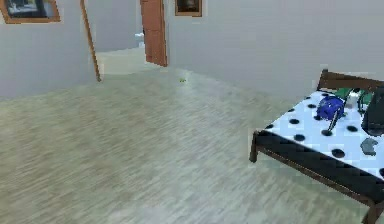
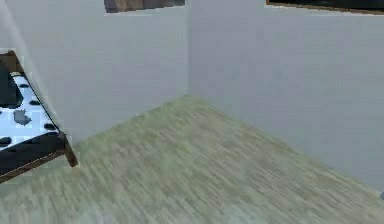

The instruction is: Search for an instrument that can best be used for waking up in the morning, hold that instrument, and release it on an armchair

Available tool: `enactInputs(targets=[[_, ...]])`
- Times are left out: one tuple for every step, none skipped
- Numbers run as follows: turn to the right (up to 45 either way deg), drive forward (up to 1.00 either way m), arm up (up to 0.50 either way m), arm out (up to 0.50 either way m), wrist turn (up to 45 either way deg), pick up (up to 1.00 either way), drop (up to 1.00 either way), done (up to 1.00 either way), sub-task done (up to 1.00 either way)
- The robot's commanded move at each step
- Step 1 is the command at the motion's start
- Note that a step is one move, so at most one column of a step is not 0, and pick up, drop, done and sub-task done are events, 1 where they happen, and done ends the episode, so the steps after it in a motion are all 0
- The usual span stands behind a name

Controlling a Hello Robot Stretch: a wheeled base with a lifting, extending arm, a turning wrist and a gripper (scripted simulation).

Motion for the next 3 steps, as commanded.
enactInputs(targets=[[0.0,1.0,0.0,0.0,0.0,0.0,0.0,0.0,0.0],[0.0,0.4,0.0,0.0,0.0,0.0,0.0,0.0,0.0],[0.0,0.7,0.0,0.0,0.0,0.0,0.0,0.0,0.0]])
